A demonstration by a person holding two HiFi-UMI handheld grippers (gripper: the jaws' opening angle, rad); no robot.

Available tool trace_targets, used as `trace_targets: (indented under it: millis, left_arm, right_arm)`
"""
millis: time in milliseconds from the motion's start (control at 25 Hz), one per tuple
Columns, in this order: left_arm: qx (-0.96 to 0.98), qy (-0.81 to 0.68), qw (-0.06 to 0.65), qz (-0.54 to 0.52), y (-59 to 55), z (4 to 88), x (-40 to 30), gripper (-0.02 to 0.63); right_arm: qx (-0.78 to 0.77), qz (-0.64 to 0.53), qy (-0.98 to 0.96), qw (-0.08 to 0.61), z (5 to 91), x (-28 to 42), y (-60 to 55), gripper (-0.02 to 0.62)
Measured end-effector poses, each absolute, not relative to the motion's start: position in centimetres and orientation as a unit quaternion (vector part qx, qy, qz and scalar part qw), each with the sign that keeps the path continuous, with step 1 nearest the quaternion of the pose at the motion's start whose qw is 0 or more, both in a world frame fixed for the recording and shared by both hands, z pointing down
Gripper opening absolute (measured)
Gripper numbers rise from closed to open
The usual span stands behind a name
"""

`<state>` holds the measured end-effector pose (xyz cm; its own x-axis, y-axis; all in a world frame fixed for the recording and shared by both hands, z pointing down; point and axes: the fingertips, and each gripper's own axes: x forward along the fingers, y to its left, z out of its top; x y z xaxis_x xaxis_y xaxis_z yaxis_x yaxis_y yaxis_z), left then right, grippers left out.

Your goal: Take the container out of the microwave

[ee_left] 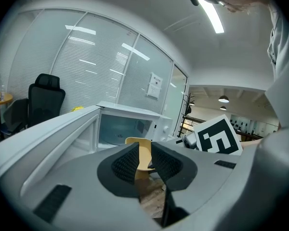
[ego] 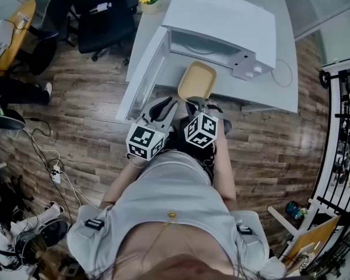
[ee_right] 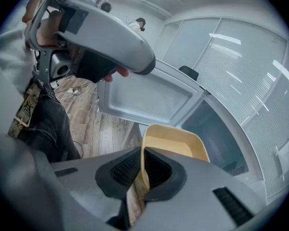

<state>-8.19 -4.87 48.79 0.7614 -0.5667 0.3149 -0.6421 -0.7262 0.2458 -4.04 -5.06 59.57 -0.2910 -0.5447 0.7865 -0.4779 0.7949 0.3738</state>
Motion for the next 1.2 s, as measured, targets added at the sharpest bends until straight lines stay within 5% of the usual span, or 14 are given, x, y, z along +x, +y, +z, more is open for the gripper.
trace_targets:
  millis: [1200]
  left_arm:
    - [0.909, -0.363, 0.173, 0.106, 2.7, 48.3, -1.6, 0.080]
  right_arm:
    - [0.267, -0.066, -0.824, 0.495, 57.4, 1.8, 2.6, 0.031]
